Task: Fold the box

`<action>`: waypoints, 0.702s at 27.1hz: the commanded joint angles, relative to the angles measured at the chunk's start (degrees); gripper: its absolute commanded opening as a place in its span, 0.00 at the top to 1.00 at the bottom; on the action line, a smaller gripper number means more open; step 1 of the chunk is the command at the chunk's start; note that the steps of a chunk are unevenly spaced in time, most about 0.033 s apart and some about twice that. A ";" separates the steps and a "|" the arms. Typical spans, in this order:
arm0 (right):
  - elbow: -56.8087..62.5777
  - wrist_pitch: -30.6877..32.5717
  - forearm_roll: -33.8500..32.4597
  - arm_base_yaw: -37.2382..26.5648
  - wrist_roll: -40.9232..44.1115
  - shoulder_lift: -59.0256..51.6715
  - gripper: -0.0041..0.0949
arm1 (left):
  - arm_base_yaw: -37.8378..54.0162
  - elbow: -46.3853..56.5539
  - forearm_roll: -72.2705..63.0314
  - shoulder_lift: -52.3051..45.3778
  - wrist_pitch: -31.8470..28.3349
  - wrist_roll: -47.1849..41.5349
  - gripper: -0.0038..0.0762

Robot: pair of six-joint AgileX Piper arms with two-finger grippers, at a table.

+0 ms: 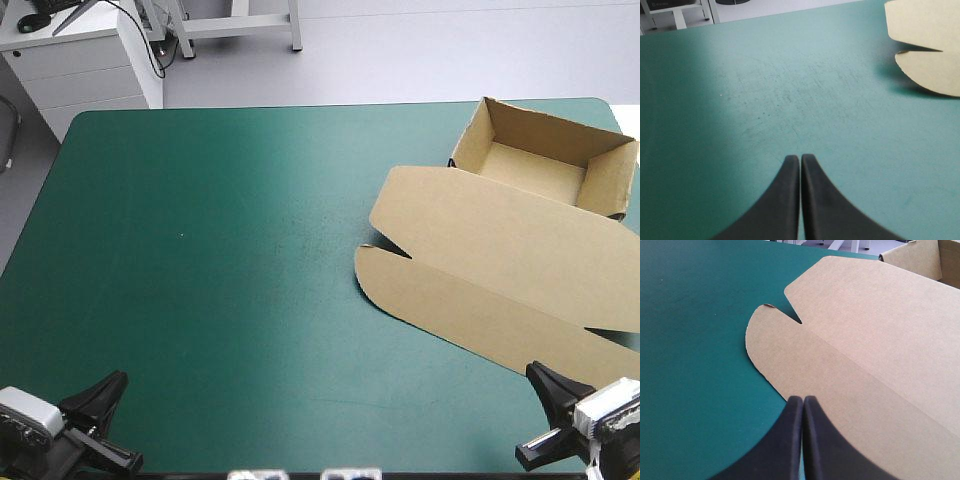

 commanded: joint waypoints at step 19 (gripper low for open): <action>-0.65 -4.77 0.55 0.04 -0.13 -0.09 0.97 | -0.12 0.49 -0.29 -0.25 -6.51 -1.27 0.96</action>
